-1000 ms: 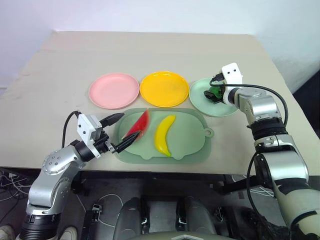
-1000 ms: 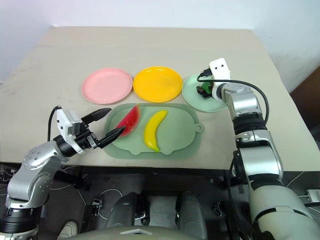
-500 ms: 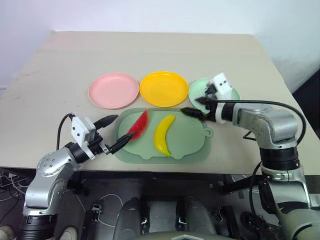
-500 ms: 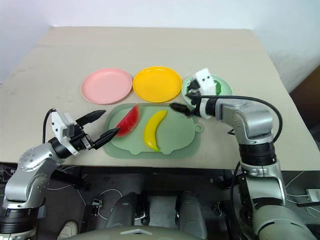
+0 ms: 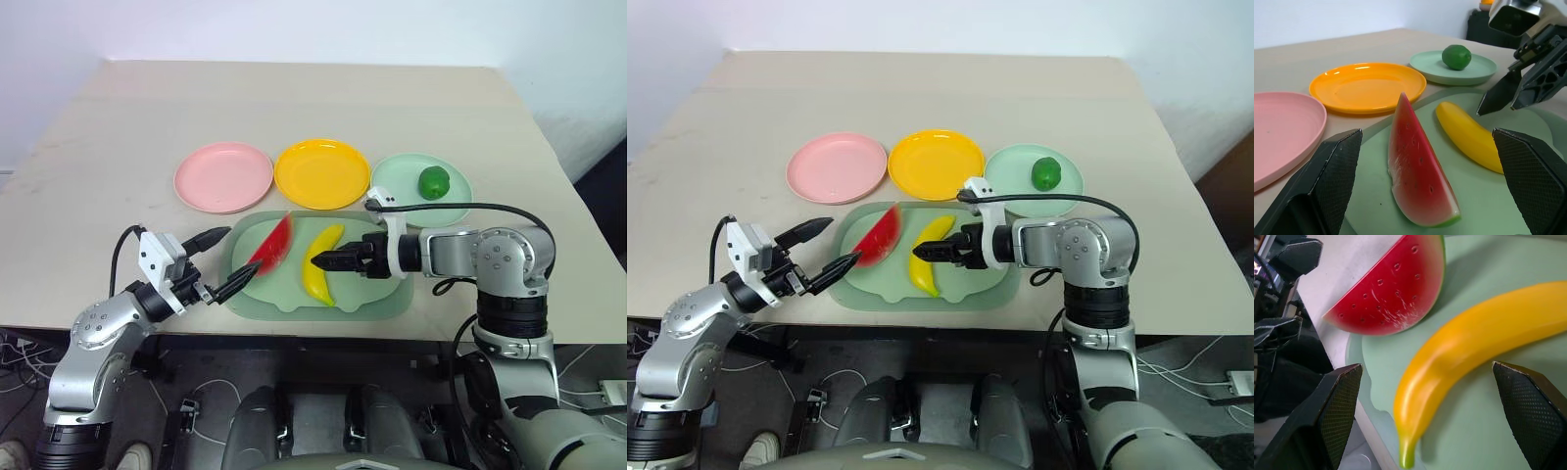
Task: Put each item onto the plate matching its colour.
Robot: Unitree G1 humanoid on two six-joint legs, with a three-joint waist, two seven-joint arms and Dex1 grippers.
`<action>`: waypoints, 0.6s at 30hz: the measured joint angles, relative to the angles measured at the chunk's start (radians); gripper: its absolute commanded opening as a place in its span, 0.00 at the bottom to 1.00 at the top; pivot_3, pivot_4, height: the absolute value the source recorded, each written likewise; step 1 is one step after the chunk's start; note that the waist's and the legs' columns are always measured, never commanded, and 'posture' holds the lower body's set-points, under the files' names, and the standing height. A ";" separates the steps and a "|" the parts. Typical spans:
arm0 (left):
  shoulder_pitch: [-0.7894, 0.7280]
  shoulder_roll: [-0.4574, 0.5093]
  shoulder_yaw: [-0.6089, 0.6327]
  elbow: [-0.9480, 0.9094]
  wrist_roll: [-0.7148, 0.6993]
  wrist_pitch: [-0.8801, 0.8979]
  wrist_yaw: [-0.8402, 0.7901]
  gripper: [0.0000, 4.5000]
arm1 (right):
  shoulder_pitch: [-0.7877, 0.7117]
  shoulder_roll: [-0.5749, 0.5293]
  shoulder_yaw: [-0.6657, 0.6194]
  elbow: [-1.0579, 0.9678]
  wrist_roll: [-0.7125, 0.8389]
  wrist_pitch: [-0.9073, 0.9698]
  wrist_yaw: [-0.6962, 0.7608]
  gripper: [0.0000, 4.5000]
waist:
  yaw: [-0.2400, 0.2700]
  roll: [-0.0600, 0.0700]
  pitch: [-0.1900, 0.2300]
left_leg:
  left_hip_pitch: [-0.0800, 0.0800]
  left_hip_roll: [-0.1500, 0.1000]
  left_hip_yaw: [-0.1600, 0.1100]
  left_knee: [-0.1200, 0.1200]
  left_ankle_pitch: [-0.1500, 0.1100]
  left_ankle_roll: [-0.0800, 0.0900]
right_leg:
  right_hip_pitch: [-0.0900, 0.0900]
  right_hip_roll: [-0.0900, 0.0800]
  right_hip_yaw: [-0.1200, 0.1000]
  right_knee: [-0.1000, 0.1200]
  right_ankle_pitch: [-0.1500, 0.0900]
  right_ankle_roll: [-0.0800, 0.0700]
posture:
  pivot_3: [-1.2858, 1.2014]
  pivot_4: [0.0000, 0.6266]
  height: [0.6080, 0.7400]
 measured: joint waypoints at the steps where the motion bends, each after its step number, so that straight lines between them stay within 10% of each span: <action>1: 0.000 0.000 0.000 0.000 0.000 0.000 0.000 1.00 | -0.005 0.016 0.001 0.016 0.001 0.000 -0.026 1.00 | 0.000 0.000 0.000 | 0.000 0.000 0.000 0.000 0.000 0.000 | 0.000 0.000 0.000 0.000 0.000 0.000 | 0.52 0.24 0.66; 18: 0.018 0.009 0.001 -0.001 0.001 0.000 0.002 1.00 | -0.096 0.088 0.183 0.025 -0.036 -0.008 -0.325 1.00 | -0.002 -0.001 -0.001 | -0.001 0.000 0.000 0.000 0.000 0.000 | -0.001 0.000 0.000 0.000 0.000 0.000 | 0.52 0.24 0.66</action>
